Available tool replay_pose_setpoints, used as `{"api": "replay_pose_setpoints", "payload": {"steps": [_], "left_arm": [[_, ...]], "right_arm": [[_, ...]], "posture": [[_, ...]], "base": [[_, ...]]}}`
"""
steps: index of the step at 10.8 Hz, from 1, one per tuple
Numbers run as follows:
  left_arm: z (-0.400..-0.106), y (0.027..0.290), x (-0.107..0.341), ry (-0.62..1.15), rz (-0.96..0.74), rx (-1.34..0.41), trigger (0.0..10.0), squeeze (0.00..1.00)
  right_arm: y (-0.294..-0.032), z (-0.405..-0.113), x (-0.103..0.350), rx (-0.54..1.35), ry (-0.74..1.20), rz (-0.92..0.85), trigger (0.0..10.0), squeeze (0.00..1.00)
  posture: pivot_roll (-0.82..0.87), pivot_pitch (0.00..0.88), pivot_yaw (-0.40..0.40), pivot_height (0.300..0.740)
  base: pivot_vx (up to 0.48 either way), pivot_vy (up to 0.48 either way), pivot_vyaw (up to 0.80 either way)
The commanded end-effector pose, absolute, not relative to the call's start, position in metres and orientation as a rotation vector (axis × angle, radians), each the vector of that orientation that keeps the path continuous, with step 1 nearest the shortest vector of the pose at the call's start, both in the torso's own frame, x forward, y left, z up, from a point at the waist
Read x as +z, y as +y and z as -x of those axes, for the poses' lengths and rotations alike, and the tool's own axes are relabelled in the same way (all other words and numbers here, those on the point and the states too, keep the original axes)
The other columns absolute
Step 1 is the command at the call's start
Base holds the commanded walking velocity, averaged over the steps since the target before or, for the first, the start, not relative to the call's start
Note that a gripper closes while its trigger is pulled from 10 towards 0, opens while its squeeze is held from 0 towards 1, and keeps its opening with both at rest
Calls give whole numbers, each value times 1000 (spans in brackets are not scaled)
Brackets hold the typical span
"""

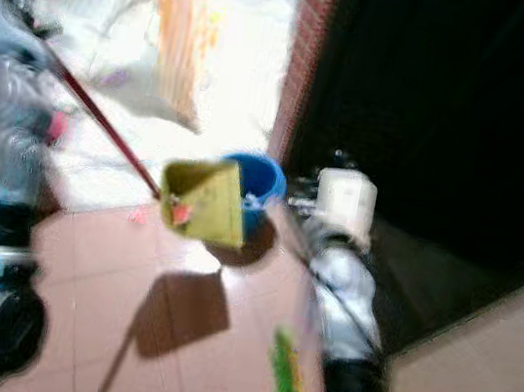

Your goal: Sweep floor

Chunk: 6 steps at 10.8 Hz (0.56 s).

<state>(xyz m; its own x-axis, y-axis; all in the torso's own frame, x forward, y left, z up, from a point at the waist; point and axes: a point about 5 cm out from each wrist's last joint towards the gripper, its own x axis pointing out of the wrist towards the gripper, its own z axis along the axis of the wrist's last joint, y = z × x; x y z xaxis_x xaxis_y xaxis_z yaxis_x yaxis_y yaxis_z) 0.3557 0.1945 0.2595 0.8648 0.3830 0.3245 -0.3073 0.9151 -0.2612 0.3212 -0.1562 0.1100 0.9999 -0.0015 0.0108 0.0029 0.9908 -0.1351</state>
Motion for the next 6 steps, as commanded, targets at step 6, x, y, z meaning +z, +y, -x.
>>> {"api": "replay_pose_setpoints", "payload": {"steps": [6], "left_arm": [[-352, 189, 291, -555, 161, 390, 10000, 0]], "right_arm": [[-142, -325, 124, 41, -71, 138, 10000, 0]], "posture": [[-14, 0, -39, 740]], "base": [[420, 0, 0]]}}
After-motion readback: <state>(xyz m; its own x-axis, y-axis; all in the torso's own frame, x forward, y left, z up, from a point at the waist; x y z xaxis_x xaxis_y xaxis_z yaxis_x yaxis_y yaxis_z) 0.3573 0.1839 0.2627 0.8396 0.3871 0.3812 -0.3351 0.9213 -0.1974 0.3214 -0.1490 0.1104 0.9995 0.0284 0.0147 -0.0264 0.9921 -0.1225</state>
